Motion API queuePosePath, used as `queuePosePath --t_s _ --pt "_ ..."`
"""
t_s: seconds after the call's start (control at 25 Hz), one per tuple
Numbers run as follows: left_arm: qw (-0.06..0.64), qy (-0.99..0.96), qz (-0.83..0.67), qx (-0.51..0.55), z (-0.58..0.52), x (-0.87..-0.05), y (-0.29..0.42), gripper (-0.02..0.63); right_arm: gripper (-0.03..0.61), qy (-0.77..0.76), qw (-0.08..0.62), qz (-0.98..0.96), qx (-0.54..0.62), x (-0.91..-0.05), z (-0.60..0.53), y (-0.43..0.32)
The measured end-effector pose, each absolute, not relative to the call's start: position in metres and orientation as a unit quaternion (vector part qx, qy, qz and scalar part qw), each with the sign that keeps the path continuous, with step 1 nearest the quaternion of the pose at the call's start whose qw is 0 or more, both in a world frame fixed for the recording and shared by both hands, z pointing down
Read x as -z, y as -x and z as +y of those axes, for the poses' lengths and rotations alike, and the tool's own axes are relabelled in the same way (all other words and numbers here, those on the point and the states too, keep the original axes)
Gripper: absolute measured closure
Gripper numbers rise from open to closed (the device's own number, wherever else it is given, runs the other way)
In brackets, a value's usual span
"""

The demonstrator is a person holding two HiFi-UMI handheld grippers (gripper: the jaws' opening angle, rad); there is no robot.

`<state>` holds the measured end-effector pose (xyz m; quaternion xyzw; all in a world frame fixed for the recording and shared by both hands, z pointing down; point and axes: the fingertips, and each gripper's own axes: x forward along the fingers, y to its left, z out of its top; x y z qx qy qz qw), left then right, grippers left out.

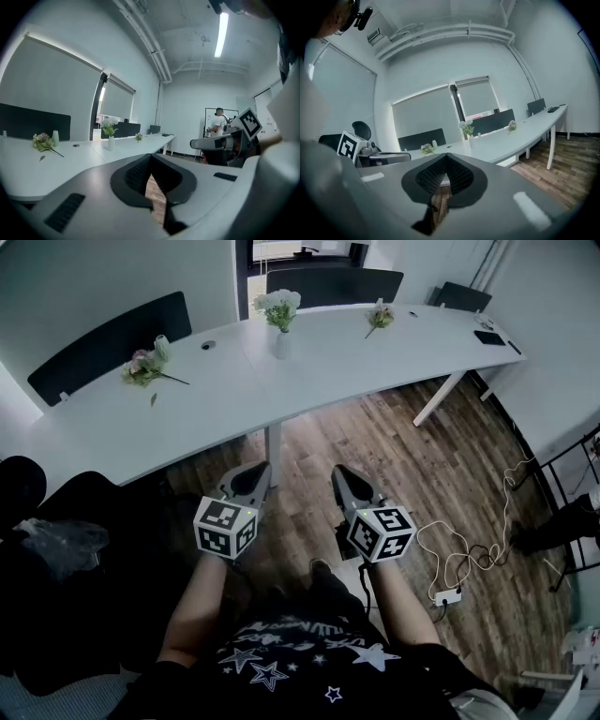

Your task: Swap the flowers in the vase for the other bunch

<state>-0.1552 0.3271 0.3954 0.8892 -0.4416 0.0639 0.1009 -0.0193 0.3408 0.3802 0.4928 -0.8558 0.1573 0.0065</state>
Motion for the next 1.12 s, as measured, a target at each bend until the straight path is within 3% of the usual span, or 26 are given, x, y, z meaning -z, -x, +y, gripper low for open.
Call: queuePosePath --t_s 1.12 --pt "0.113 -0.888 -0.442 -0.054 0.327 -0.401 0.161 0.606 0.577 -0.475 0.001 -0.866 -0.157 -0.385 0.346 0.032"
